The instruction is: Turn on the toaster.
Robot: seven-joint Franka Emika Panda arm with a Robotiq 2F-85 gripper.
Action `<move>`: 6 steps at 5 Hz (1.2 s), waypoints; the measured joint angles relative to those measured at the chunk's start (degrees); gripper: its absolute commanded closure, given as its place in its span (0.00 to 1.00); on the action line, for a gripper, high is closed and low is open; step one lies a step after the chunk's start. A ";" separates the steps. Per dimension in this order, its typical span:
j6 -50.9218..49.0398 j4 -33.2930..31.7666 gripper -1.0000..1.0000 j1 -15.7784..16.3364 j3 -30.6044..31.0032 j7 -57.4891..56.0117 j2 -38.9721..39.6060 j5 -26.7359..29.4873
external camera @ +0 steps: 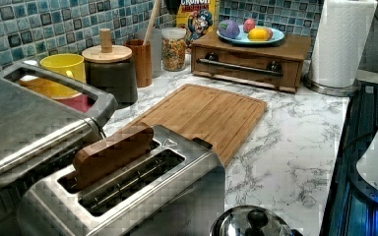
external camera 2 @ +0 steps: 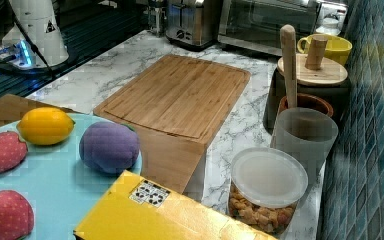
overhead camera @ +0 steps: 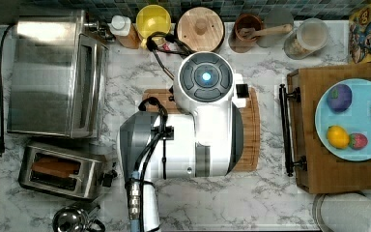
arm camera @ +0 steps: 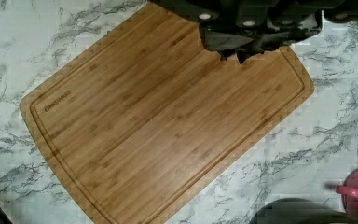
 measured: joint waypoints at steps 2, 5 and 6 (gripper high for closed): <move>3.04 -1.85 1.00 0.02 0.14 -1.62 -0.51 0.23; 13.39 -12.53 1.00 1.42 2.49 -5.41 -4.00 1.31; 11.69 -16.90 1.00 3.38 4.22 -7.88 -7.19 2.84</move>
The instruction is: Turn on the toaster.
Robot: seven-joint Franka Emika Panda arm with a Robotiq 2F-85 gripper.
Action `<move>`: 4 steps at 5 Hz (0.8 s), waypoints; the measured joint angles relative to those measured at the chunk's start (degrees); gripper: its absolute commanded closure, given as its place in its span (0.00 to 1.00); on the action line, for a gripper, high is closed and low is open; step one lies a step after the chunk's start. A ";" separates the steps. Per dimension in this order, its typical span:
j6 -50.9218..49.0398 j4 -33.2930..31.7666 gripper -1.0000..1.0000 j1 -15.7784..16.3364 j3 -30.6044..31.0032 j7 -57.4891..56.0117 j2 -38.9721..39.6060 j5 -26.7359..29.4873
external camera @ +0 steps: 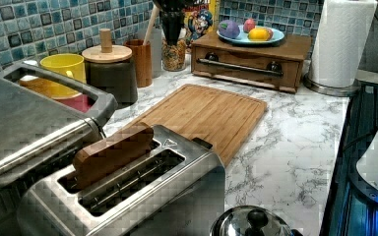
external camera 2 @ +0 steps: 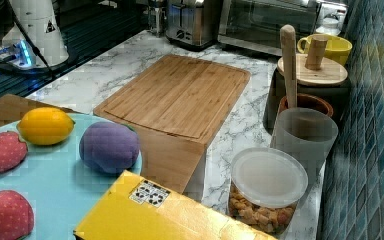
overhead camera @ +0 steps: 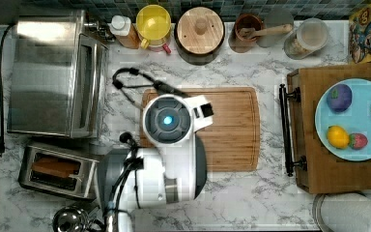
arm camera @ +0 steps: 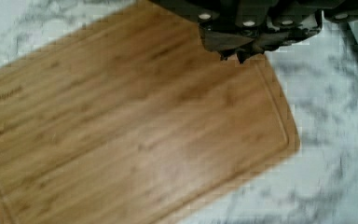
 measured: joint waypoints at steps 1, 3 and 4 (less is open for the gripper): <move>-2.62 -3.47 1.00 2.46 2.48 -2.23 -4.39 0.52; 0.98 -4.25 1.00 6.41 7.04 -2.41 -7.19 1.49; 1.64 -4.81 1.00 7.22 9.52 -2.41 -6.70 2.53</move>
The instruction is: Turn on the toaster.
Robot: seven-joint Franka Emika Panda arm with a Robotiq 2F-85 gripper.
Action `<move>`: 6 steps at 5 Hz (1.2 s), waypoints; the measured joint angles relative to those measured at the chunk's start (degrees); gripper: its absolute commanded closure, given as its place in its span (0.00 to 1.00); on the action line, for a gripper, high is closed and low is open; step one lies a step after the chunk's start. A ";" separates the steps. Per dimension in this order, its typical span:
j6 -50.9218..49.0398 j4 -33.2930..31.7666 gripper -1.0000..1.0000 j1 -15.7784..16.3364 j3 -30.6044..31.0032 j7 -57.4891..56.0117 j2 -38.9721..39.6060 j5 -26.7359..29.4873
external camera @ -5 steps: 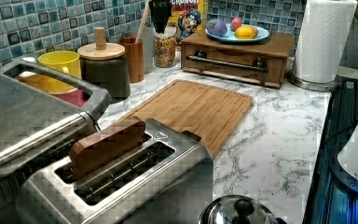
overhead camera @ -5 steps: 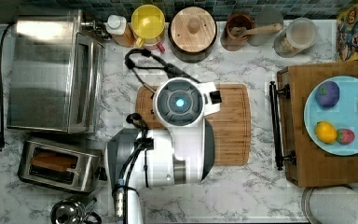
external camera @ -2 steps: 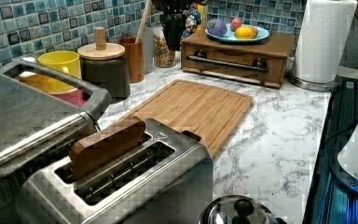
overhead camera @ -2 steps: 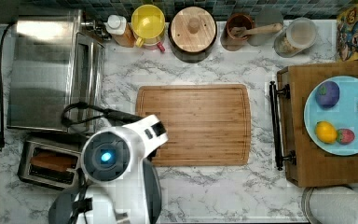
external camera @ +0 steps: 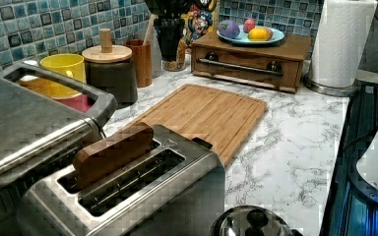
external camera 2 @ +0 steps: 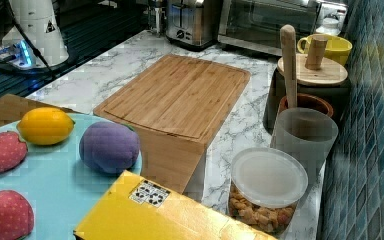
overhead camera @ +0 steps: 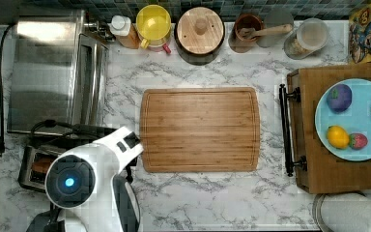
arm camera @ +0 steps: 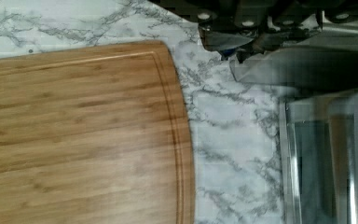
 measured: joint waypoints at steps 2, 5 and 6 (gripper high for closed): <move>0.13 -4.25 1.00 2.06 4.22 0.03 -0.04 3.11; 0.42 -10.52 1.00 2.17 6.83 1.58 -3.44 3.04; 2.08 -11.08 1.00 2.21 6.01 1.59 -3.92 6.72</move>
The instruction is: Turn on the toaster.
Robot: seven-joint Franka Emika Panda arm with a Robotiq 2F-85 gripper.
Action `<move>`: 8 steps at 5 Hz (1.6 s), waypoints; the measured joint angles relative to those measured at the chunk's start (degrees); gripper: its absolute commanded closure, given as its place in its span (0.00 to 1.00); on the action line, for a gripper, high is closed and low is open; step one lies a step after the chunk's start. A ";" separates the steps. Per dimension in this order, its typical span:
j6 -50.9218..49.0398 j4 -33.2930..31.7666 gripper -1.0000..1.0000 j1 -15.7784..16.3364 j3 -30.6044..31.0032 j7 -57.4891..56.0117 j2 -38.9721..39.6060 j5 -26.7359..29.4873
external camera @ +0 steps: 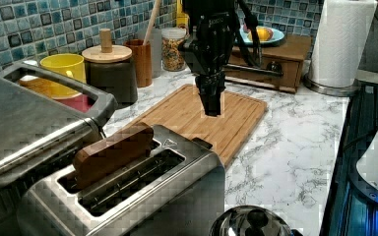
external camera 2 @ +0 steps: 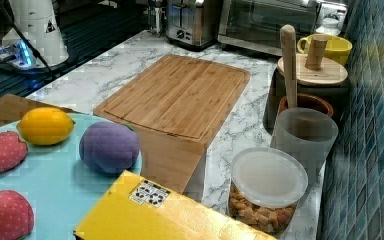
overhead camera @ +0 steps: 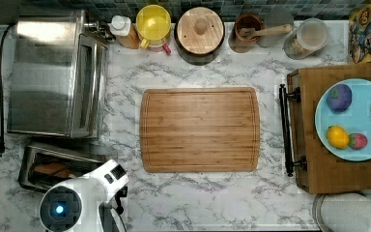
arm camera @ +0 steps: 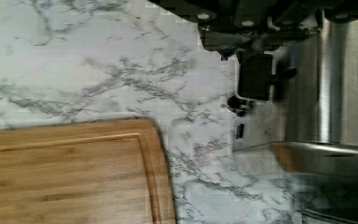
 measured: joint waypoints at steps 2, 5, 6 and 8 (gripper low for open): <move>6.01 -1.68 1.00 0.67 -0.34 -0.03 -0.04 5.43; 7.13 -8.84 1.00 0.81 -1.89 -0.04 -3.89 6.95; 9.71 -10.30 1.00 1.48 -3.99 -1.01 -3.87 9.30; 13.15 -10.97 1.00 1.87 -4.76 -6.41 -3.85 17.01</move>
